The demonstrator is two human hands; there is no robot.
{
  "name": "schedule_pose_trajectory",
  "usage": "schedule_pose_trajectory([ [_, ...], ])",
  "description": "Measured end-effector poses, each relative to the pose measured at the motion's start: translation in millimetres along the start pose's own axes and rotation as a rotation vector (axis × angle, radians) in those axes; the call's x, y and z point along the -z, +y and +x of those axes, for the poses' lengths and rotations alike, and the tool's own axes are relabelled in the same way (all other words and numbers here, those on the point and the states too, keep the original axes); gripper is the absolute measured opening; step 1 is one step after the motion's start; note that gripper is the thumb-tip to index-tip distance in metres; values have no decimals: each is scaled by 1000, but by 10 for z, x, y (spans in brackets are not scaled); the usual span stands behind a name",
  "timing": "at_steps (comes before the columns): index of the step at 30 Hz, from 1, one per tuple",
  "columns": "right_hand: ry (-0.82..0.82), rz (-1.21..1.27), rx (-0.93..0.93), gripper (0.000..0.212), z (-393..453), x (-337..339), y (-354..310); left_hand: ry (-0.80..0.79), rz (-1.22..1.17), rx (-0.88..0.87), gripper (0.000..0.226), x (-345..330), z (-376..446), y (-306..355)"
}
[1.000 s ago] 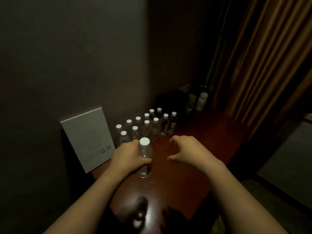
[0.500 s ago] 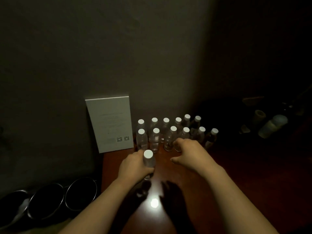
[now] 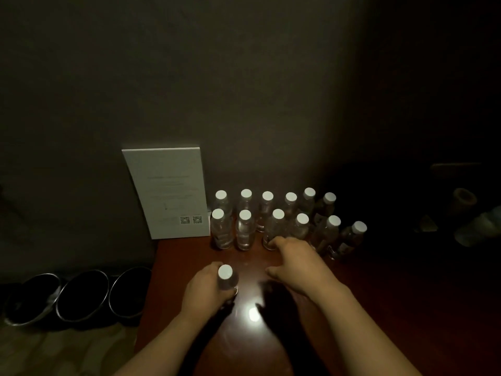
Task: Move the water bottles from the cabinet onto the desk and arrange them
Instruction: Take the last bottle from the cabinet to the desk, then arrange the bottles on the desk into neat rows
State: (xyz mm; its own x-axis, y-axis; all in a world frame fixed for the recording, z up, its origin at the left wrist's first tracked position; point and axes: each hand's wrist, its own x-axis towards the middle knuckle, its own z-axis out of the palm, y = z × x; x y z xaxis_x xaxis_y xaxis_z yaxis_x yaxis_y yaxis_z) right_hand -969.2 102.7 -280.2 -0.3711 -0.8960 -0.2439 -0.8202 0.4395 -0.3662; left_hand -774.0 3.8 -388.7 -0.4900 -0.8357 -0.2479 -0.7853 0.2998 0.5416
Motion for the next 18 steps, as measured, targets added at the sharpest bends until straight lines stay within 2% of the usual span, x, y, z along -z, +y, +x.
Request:
schedule_pose_trajectory([
  [4,3,45,29,58,109,-46,23,3,-5,24,63,-15,39,-88],
  [7,0,63,42,57,193,-47,2,-12,29,22,74,-15,72,-119],
  [12,30,60,70,56,390,64,-55,-139,69,-29,94,210,120,-190],
  [15,79,66,74,51,551,196,-69,-134,121,-27,70,582,256,-257],
  [18,112,32,70,49,766,320,-73,4,55,-13,49,1023,506,-162],
])
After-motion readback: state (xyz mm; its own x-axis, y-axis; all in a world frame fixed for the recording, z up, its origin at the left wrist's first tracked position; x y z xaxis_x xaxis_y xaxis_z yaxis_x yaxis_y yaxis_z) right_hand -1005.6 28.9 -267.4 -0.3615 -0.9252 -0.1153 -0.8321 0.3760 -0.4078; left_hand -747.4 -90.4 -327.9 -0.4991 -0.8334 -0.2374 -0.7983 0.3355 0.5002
